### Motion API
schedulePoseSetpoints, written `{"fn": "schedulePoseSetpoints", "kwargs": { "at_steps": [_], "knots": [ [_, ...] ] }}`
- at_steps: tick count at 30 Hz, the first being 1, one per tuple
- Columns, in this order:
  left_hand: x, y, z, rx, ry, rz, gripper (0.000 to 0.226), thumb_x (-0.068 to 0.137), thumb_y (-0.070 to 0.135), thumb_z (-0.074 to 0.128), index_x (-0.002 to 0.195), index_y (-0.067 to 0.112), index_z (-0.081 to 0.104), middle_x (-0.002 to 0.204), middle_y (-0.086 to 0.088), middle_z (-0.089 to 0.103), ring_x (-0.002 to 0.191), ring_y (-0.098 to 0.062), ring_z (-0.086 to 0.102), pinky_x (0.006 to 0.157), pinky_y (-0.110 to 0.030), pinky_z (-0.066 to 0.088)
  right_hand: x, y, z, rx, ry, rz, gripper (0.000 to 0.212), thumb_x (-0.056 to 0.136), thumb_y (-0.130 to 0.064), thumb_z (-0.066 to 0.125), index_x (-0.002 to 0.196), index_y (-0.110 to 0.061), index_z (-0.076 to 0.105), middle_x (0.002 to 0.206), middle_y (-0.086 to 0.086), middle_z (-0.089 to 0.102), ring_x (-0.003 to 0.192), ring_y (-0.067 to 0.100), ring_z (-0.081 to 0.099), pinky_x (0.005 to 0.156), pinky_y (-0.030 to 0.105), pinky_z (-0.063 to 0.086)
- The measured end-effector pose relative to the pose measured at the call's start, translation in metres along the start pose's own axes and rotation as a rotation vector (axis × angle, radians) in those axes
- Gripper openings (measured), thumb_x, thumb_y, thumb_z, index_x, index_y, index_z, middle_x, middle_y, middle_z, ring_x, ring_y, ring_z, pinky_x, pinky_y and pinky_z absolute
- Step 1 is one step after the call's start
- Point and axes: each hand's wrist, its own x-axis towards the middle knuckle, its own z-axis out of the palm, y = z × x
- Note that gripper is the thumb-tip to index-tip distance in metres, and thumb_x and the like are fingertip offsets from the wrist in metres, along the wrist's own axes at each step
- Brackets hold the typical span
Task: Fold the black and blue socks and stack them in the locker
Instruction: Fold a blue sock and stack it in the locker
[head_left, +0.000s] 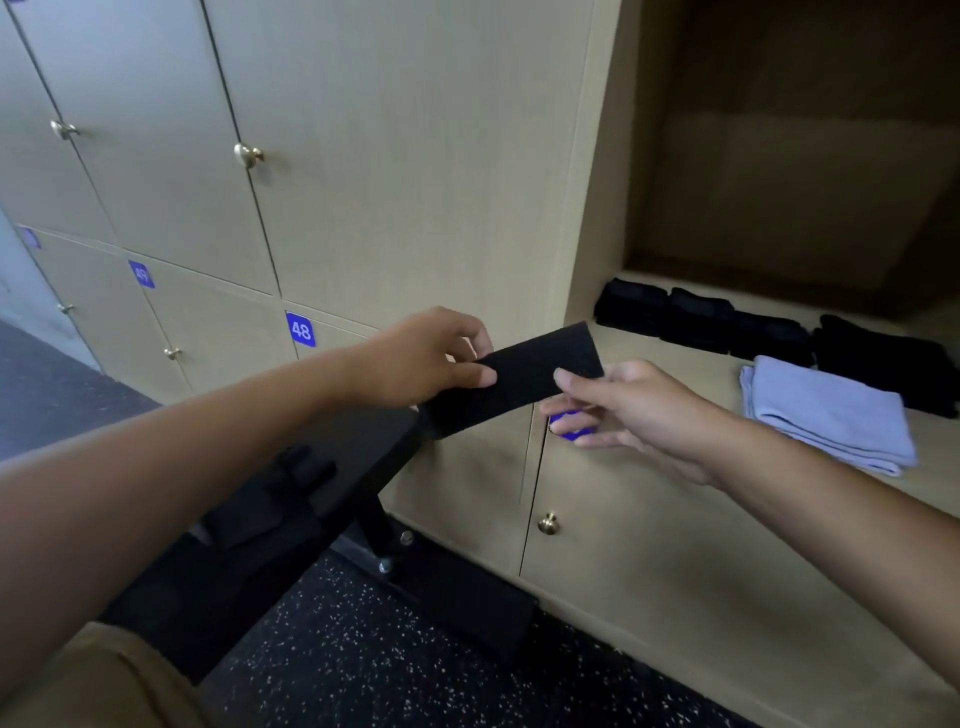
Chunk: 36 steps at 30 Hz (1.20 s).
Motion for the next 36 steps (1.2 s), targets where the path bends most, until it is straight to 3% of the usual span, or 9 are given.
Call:
{"fn": "schedulePoseSetpoints", "kwargs": {
  "at_steps": [5, 9, 14, 16, 20, 26, 30, 33, 36],
  "knots": [
    [0.009, 0.029, 0.032, -0.318, 0.081, 0.006, 0.015, 0.097, 0.017, 0.068, 0.089, 0.007, 0.062, 0.083, -0.015, 0.072, 0.068, -0.013, 0.065, 0.063, -0.023, 0.05, -0.012, -0.01, -0.017, 0.316, 0.121, -0.094, 0.011, 0.096, -0.021, 0.068, 0.098, -0.011, 0.063, 0.099, 0.008, 0.077, 0.087, 0.017, 0.076, 0.083, 0.035, 0.06],
    [0.014, 0.04, 0.058, -0.593, 0.098, -0.054, 0.015, 0.099, 0.019, 0.066, 0.092, 0.008, 0.061, 0.075, -0.008, 0.07, 0.063, -0.014, 0.064, 0.056, -0.022, 0.049, -0.015, -0.009, -0.032, 0.368, 0.155, -0.119, 0.016, 0.095, -0.021, 0.069, 0.086, -0.012, 0.06, 0.096, 0.003, 0.077, 0.08, 0.01, 0.073, 0.079, 0.029, 0.058],
    [0.024, 0.055, 0.073, -0.794, -0.022, -0.076, 0.019, 0.102, 0.024, 0.06, 0.087, 0.013, 0.057, 0.078, -0.006, 0.07, 0.063, -0.015, 0.064, 0.056, -0.023, 0.05, -0.02, 0.001, -0.037, 0.296, 0.183, -0.195, 0.022, 0.099, -0.016, 0.063, 0.114, -0.002, 0.069, 0.11, 0.007, 0.077, 0.098, 0.016, 0.074, 0.089, 0.03, 0.059],
    [0.029, 0.058, 0.078, -0.744, -0.038, -0.05, 0.018, 0.102, 0.026, 0.06, 0.089, 0.013, 0.059, 0.086, -0.01, 0.07, 0.072, -0.018, 0.065, 0.065, -0.026, 0.053, -0.022, 0.002, -0.039, 0.248, 0.266, -0.26, 0.019, 0.099, -0.011, 0.062, 0.115, -0.006, 0.071, 0.106, 0.005, 0.078, 0.099, 0.016, 0.075, 0.082, 0.025, 0.059],
    [0.035, 0.051, 0.082, -0.595, -0.041, -0.079, 0.015, 0.099, 0.029, 0.064, 0.1, 0.015, 0.064, 0.101, -0.007, 0.074, 0.086, -0.02, 0.069, 0.074, -0.031, 0.054, -0.02, -0.002, -0.058, -0.139, 0.559, -0.403, 0.008, 0.096, -0.014, 0.066, 0.098, -0.013, 0.074, 0.085, -0.002, 0.078, 0.076, 0.015, 0.073, 0.063, 0.024, 0.055],
    [0.038, 0.017, 0.072, -0.254, 0.01, -0.005, 0.004, 0.095, 0.029, 0.069, 0.092, 0.027, 0.068, 0.093, 0.001, 0.073, 0.077, -0.008, 0.065, 0.074, -0.035, 0.053, -0.008, -0.001, -0.089, -0.682, 0.785, -0.513, 0.018, 0.102, -0.027, 0.053, 0.096, -0.013, 0.063, 0.081, 0.006, 0.07, 0.078, 0.028, 0.063, 0.07, 0.044, 0.051],
    [0.03, 0.003, 0.069, -0.094, -0.047, -0.008, 0.011, 0.093, 0.037, 0.07, 0.1, 0.033, 0.063, 0.098, 0.011, 0.071, 0.09, -0.018, 0.069, 0.089, -0.045, 0.056, 0.007, 0.004, -0.087, -1.062, 0.775, -0.476, 0.018, 0.104, -0.024, 0.047, 0.099, -0.012, 0.059, 0.075, 0.008, 0.061, 0.073, 0.035, 0.056, 0.057, 0.041, 0.036],
    [0.027, 0.002, 0.068, -0.059, -0.06, 0.0, 0.014, 0.093, 0.039, 0.069, 0.103, 0.035, 0.061, 0.1, 0.014, 0.069, 0.092, -0.013, 0.067, 0.091, -0.043, 0.055, 0.015, 0.003, -0.071, -1.322, 0.728, -0.396, 0.02, 0.102, -0.016, 0.047, 0.114, -0.015, 0.063, 0.09, 0.01, 0.065, 0.081, 0.036, 0.058, 0.061, 0.036, 0.03],
    [0.027, 0.001, 0.067, -0.08, -0.071, -0.012, 0.015, 0.092, 0.04, 0.069, 0.104, 0.035, 0.061, 0.1, 0.013, 0.069, 0.091, -0.015, 0.068, 0.091, -0.043, 0.055, 0.023, 0.0, -0.052, -1.575, 0.575, -0.241, 0.016, 0.093, -0.003, 0.052, 0.103, -0.015, 0.056, 0.096, 0.007, 0.069, 0.085, 0.032, 0.058, 0.063, 0.033, 0.023]
  ]
}}
